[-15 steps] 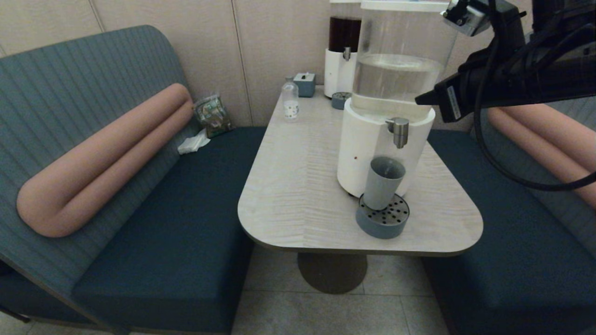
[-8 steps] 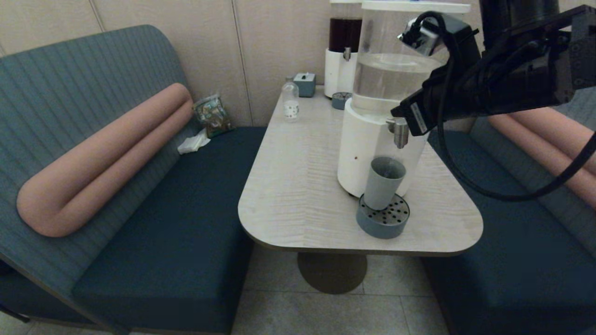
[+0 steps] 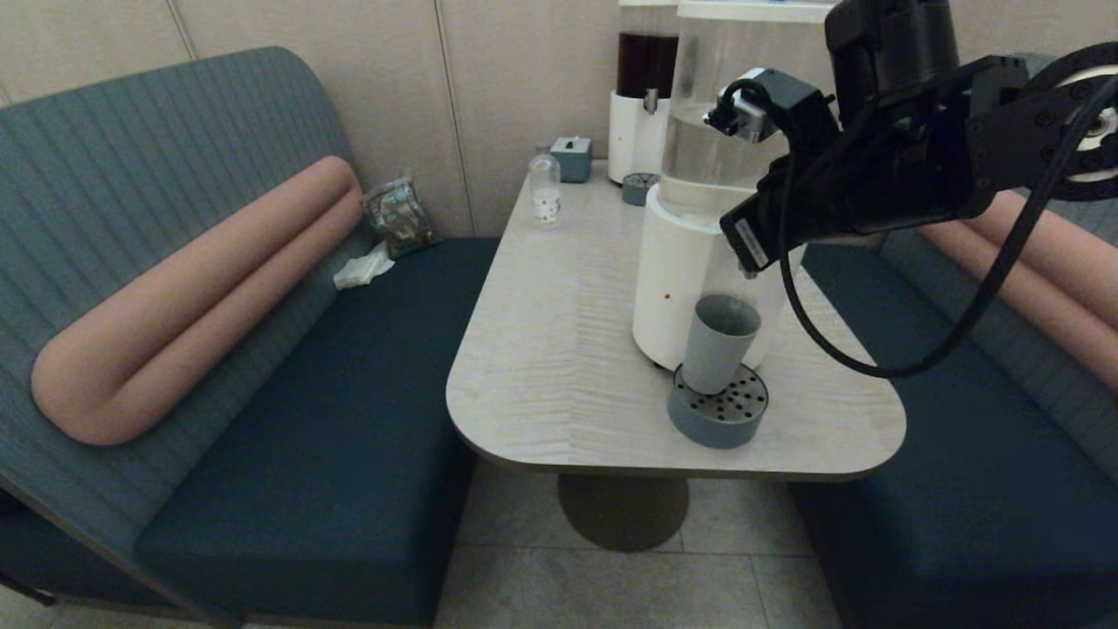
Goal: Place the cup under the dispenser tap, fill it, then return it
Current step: Turn off the faucet
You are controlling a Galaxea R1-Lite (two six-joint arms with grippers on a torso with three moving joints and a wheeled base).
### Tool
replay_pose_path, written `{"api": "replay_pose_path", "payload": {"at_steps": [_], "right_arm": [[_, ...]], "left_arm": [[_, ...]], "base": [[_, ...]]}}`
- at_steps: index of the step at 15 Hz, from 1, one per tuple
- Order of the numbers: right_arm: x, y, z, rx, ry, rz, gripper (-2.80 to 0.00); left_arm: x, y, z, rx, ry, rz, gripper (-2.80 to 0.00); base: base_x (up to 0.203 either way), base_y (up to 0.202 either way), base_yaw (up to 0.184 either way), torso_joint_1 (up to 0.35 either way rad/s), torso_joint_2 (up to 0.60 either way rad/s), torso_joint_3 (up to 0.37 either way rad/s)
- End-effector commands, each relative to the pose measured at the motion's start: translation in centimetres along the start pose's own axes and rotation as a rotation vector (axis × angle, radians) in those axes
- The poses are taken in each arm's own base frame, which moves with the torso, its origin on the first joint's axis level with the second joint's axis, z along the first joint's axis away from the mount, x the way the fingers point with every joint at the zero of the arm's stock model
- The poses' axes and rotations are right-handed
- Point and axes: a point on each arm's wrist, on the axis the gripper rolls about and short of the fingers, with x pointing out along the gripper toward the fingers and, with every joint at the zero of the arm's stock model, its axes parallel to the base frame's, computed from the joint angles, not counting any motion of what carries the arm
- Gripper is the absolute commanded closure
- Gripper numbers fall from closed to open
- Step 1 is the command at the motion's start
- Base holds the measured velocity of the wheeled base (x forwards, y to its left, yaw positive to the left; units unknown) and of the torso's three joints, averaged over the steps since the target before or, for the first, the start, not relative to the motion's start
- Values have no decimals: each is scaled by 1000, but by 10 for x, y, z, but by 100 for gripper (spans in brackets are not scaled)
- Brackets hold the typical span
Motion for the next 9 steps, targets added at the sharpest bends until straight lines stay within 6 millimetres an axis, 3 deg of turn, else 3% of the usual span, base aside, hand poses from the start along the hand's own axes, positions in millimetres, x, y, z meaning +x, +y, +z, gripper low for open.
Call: {"api": "replay_pose_path", "payload": {"at_steps": [1,9], "right_arm": [[8,3,-3,-13,25,-16,0],[19,3,-7,-39,46,-31,0]], "left_arm": [[0,0,0,1,0,0,0],[0,0,0,1,0,0,0]], "base": [[0,0,0,0,0,0],[0,0,0,0,0,0]]}}
